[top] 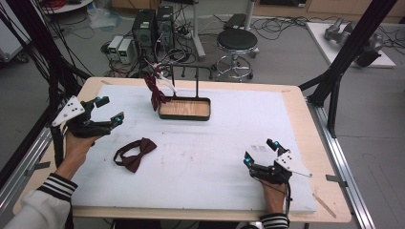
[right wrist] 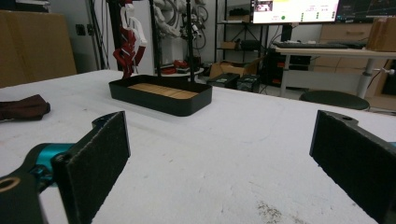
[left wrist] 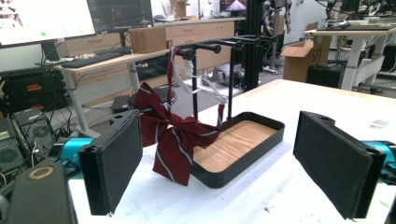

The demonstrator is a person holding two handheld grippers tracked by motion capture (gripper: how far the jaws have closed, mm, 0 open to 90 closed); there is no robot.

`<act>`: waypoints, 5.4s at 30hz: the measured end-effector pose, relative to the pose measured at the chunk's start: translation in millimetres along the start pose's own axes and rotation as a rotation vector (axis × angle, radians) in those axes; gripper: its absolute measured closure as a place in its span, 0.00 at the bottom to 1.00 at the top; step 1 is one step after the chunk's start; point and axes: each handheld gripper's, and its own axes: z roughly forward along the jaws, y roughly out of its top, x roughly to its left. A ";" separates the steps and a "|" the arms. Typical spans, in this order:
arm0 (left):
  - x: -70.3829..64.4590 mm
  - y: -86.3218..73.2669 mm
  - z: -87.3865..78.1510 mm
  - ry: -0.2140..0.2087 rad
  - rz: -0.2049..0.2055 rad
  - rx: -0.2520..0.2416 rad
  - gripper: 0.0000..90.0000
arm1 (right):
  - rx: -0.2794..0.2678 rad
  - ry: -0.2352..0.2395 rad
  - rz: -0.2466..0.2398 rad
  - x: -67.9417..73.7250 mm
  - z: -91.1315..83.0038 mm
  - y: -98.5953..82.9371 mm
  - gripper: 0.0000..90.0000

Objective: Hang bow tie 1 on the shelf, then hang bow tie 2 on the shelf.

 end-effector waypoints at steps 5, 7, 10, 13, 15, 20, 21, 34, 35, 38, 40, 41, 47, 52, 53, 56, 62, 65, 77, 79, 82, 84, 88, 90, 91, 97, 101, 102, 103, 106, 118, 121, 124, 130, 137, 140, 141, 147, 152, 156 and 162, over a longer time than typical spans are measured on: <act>-2.8 -9.0 -13.4 0.016 -0.020 -0.018 0.18 | 0.001 -0.001 0.002 0.3 -0.2 -0.1 0.04; -3.3 -13.0 -16.6 0.019 -0.026 -0.013 0.18 | 0.000 -0.001 0.001 0.3 -0.1 -0.1 0.04; -3.0 -17.9 -18.2 0.018 -0.035 -0.007 0.18 | 0.000 -0.001 0.000 0.3 -0.1 -0.1 0.04; -2.4 -21.4 -17.5 0.012 -0.037 0.007 0.18 | 0.000 -0.001 0.000 0.3 -0.1 -0.1 0.05; -0.6 -23.6 -16.7 0.012 -0.044 0.014 0.18 | 0.000 -0.002 0.000 0.3 -0.1 -0.1 0.04; 0.5 -25.5 -16.7 0.025 -0.045 0.026 0.18 | 0.001 -0.001 0.002 0.3 -0.1 -0.1 0.04; 0.4 -25.3 -17.0 0.026 -0.042 0.026 0.18 | 0.001 0.001 0.002 0.2 -0.2 -0.1 0.05; 0.3 -25.3 -16.7 0.033 -0.039 0.044 0.18 | 0.002 0.001 0.003 0.2 -0.3 -0.1 0.04; -0.1 -24.9 -16.9 0.034 -0.040 0.046 0.18 | 0.000 0.001 0.001 0.2 -0.1 -0.1 0.04; -0.5 -23.3 -17.3 0.029 -0.044 0.055 0.18 | 0.000 0.002 0.000 0.1 -0.1 -0.1 0.04; -0.2 -22.1 -17.5 0.023 -0.042 0.070 0.18 | 0.002 0.001 0.004 0.2 -0.3 -0.1 0.04; 0.1 -19.9 -17.3 0.015 -0.043 0.089 0.18 | 0.001 0.000 0.004 0.0 -0.2 -0.1 0.05; -6.2 -10.9 -16.9 -0.025 0.009 0.178 0.18 | 0.000 -0.001 0.004 -0.1 -0.2 -0.1 0.04; -12.8 -4.0 -15.7 -0.046 0.019 0.253 0.18 | 0.000 -0.001 0.005 -0.1 -0.2 -0.1 0.05; -14.2 -3.0 -15.5 -0.047 0.024 0.274 0.18 | 0.000 -0.001 0.005 -0.1 -0.3 -0.1 0.04; -18.0 -1.0 -14.4 -0.051 0.027 0.330 0.18 | 0.001 0.000 0.006 -0.1 -0.3 -0.1 0.04; -24.4 -0.1 -11.3 -0.068 0.017 0.423 0.18 | -0.004 0.001 -0.002 -1.0 -0.1 -0.1 0.04; -29.0 -1.5 -9.1 -0.097 0.000 0.459 0.18 | -0.003 0.000 0.000 -0.7 -0.2 -0.1 0.05; -49.6 -11.6 0.5 -0.167 -0.049 0.630 0.19 | 0.000 0.003 0.013 -0.5 -0.8 -0.2 0.04; -52.5 -12.7 1.9 -0.167 -0.051 0.667 0.20 | -0.003 0.003 0.008 -0.8 -0.8 -0.2 0.04; -56.1 -16.0 4.0 -0.168 -0.037 0.712 0.22 | -0.004 0.004 0.013 -0.8 -0.8 -0.2 0.05; -58.5 -18.5 5.1 -0.161 -0.037 0.730 0.22 | -0.004 0.005 0.013 -0.9 -0.8 -0.2 0.04; -61.9 -23.7 8.2 -0.146 -0.036 0.776 0.23 | -0.003 0.004 0.012 -0.8 -0.9 -0.3 0.04; -63.5 -26.7 10.5 -0.151 -0.042 0.808 0.25 | -0.004 0.005 0.017 -0.8 -0.9 -0.3 0.04; -64.7 -27.8 11.6 -0.151 -0.043 0.822 0.26 | -0.004 0.005 0.017 -0.7 -0.9 -0.3 0.04; -71.3 -32.6 19.1 -0.158 -0.033 0.882 0.32 | -0.004 0.005 0.017 -0.7 -0.9 -0.3 0.04; -74.0 -33.8 23.3 -0.157 -0.031 0.924 0.36 | -0.004 0.005 0.018 -0.9 -1.0 -0.3 0.04; -74.8 -34.2 24.0 -0.159 -0.033 0.938 0.37 | -0.006 0.003 0.013 -1.3 -0.9 -0.3 0.04; -75.5 -34.6 24.5 -0.159 -0.030 0.945 0.39 | -0.003 0.005 0.019 -0.9 -1.0 -0.3 0.04; -77.0 -35.9 26.3 -0.151 -0.029 0.972 0.41 | -0.003 0.004 0.019 -0.9 -1.1 -0.3 0.04; -80.3 -36.4 34.1 -0.133 -0.021 1.068 0.58 | -0.007 0.003 0.016 -1.3 -0.9 -0.3 0.04; -80.2 -36.2 35.8 -0.132 -0.042 1.085 0.62 | -0.007 0.005 0.019 -1.3 -0.9 -0.3 0.04; -79.3 -35.6 37.2 -0.137 -0.066 1.112 0.74 | -0.006 0.005 0.019 -1.3 -0.9 -0.3 0.04; -78.8 -35.2 38.1 -0.148 -0.089 1.114 0.84 | -0.007 0.005 0.019 -1.3 -0.9 -0.3 0.04; -79.5 -33.2 36.0 -0.146 -0.077 1.085 0.86 | -0.007 0.004 0.019 -1.4 -0.8 -0.3 0.04; -79.1 -31.8 35.8 -0.139 -0.077 1.061 0.86 | -0.006 0.005 0.019 -1.3 -0.9 -0.3 0.04; -78.4 -30.9 35.8 -0.139 -0.076 1.053 0.86 | -0.006 0.004 0.019 -1.2 -1.0 -0.3 0.04; -76.8 -24.7 35.3 -0.136 -0.076 0.983 0.86 | -0.006 0.003 0.018 -1.2 -0.9 -0.3 0.04; -76.9 -20.2 34.4 -0.127 -0.061 0.933 0.87 | -0.006 0.003 0.013 -1.3 -0.8 -0.3 0.04; -80.0 -16.1 34.3 -0.110 -0.036 0.877 0.87 | -0.006 0.003 0.013 -1.3 -0.9 -0.3 0.04; -80.4 -8.1 34.3 -0.086 -0.027 0.770 0.87 | -0.007 0.004 0.015 -1.4 -0.9 -0.3 0.04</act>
